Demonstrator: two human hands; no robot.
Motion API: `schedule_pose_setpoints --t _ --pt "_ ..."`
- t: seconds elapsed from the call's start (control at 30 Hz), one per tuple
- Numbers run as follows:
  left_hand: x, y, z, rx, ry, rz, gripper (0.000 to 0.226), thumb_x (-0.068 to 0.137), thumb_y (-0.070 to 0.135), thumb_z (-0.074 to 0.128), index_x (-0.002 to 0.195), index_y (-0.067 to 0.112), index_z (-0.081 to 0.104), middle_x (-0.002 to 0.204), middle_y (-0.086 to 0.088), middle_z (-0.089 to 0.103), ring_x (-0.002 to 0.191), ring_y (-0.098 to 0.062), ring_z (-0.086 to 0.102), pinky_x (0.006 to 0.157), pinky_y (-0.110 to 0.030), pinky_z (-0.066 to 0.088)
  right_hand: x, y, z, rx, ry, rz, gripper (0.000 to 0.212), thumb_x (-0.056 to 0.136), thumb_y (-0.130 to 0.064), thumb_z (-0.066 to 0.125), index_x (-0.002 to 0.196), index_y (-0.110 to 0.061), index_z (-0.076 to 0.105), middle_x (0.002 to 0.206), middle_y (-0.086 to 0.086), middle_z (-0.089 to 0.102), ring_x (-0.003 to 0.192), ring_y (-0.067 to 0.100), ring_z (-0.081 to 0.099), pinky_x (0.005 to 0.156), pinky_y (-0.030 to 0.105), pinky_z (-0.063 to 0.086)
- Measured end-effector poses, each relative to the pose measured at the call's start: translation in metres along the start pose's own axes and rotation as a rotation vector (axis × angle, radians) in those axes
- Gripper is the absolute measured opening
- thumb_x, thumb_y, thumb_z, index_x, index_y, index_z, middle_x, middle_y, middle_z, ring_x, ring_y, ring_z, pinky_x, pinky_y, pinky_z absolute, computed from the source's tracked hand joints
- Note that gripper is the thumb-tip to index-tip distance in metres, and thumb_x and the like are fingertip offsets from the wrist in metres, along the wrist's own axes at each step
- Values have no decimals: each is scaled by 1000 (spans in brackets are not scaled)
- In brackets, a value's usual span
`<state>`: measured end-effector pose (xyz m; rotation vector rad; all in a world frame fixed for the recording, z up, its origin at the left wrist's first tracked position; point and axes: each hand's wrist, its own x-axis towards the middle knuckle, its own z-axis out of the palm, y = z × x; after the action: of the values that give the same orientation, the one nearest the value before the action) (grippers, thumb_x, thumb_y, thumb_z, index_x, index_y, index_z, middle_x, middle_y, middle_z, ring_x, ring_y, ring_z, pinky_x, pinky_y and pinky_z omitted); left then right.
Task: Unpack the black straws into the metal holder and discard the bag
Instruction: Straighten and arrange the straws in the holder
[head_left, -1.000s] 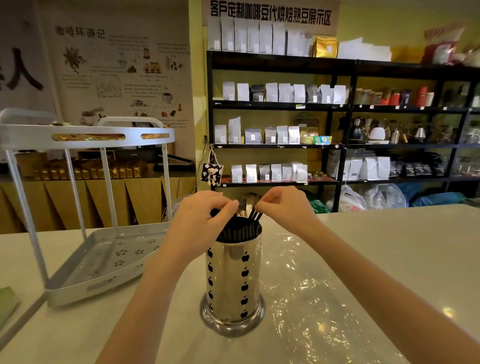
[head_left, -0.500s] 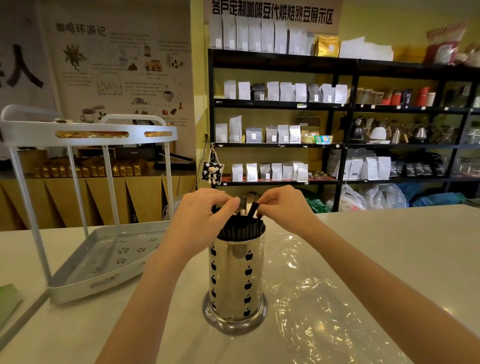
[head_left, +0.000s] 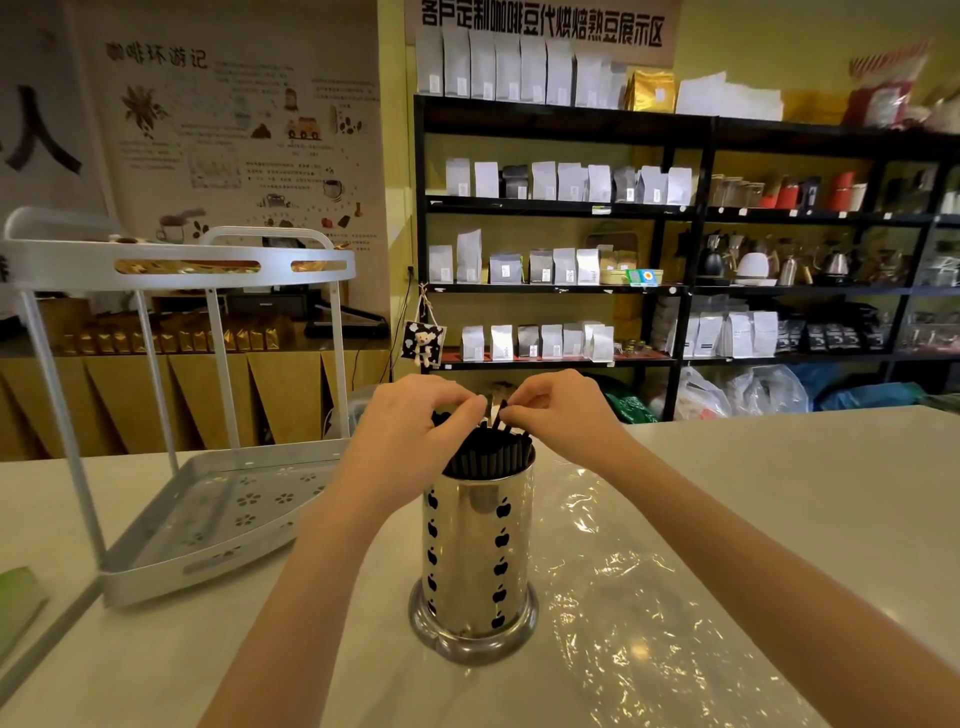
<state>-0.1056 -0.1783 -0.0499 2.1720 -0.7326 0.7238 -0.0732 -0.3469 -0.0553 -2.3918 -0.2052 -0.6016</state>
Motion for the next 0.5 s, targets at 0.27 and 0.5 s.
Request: schedule_pose_setpoints --t 0.27,0.5 --pt "0 -2 -1 -2 0 -7 22 86 26 51 95 17 69 86 10 61 89 -7 54 76 -12 37 4 -5 2 -83 -58 -41 16 80 -33 64 85 -19 71 75 -7 63 77 9 61 74 28 53" --pt "0 -6 -5 -12 20 -2 23 87 27 51 96 17 69 86 10 61 82 0 51 71 -8 35 7 -6 7 -65 -60 -43 18 85 -26 58 95 -20 71 91 0 70 85 14 63 80 31 53"
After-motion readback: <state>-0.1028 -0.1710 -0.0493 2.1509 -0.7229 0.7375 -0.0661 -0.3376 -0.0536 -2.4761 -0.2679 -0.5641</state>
